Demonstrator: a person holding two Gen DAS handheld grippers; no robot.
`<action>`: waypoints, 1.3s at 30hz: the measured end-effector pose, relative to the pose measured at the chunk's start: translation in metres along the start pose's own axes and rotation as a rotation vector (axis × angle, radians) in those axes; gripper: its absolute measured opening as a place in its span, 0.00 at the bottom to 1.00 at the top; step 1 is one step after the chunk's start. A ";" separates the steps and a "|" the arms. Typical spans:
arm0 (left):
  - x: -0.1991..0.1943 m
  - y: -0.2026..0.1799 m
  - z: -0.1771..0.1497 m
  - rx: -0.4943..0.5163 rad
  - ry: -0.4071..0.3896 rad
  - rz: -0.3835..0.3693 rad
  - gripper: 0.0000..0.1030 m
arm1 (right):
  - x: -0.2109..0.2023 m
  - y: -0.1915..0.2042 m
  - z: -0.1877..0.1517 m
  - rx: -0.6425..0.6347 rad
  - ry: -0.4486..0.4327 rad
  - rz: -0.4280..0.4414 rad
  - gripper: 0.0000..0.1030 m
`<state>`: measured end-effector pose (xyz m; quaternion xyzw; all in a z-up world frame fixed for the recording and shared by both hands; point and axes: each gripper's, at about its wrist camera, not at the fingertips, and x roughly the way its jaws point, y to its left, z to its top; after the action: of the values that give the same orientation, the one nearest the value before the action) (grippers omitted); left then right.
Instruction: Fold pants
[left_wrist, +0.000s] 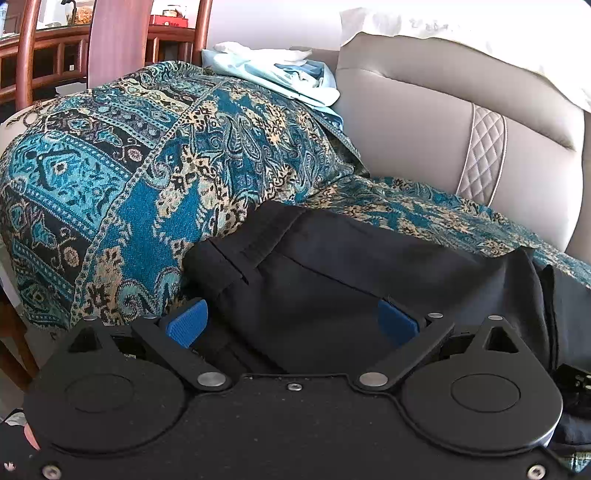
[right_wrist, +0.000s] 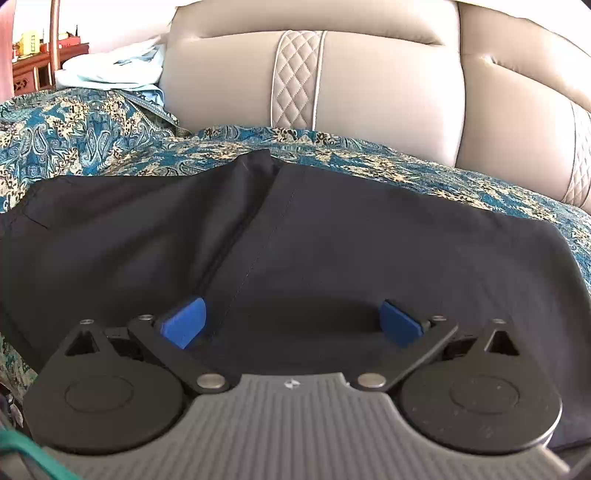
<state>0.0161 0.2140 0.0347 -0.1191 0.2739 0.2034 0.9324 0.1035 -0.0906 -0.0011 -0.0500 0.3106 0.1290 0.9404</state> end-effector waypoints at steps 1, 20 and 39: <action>0.000 0.000 0.000 -0.001 0.001 0.003 0.96 | 0.001 0.000 0.000 0.000 -0.004 -0.001 1.00; 0.039 0.045 0.002 -0.252 0.097 0.054 0.96 | -0.005 0.021 -0.026 -0.098 -0.115 0.026 1.00; 0.052 0.037 0.002 -0.218 0.077 0.123 0.69 | -0.005 0.020 -0.028 -0.101 -0.131 0.031 1.00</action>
<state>0.0399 0.2640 0.0030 -0.2105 0.2924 0.2840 0.8885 0.0778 -0.0771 -0.0206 -0.0840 0.2423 0.1619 0.9529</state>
